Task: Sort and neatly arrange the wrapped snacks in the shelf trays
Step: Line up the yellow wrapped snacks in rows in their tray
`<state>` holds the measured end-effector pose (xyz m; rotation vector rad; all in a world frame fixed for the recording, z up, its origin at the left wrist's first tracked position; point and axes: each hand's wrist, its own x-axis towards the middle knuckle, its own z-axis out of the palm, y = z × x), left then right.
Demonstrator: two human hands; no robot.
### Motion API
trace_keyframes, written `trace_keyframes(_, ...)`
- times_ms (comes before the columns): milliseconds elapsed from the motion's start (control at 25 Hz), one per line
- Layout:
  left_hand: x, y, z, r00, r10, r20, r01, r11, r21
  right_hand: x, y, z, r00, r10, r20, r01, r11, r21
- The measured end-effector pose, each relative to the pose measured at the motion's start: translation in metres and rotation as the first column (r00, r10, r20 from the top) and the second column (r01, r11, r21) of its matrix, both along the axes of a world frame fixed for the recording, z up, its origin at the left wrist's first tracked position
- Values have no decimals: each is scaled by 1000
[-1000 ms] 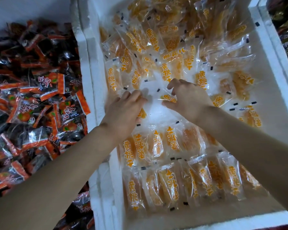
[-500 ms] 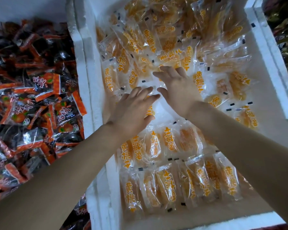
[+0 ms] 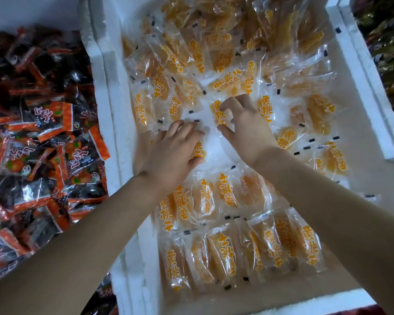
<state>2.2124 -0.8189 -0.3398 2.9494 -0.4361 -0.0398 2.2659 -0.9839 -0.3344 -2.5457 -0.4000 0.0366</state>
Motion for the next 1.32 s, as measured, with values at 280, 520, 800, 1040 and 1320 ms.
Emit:
trace_keyframes(280,0,2,-1,1000,12,-4,-12,1000,-27,-12,-8,2,979,-56,-198,69,996,58)
trace_keyframes(520,-2,-5,-3,998,56,28,-55,998,-23,-35,0,1,971,11,-237,-22,999,-42)
trace_keyframes(800,2,-23,1,977,-41,210,56,996,-67,-8,-38,9,984,-106,146,138,965,-225)
trace_keyframes(1040,7,-20,-13,987,-111,113,117,992,-55,30,-55,5,962,-249,-116,246,968,-40)
trace_keyframes(1320,6,-17,-20,986,-116,124,130,985,-114,0,-63,35,937,-349,1,330,886,326)
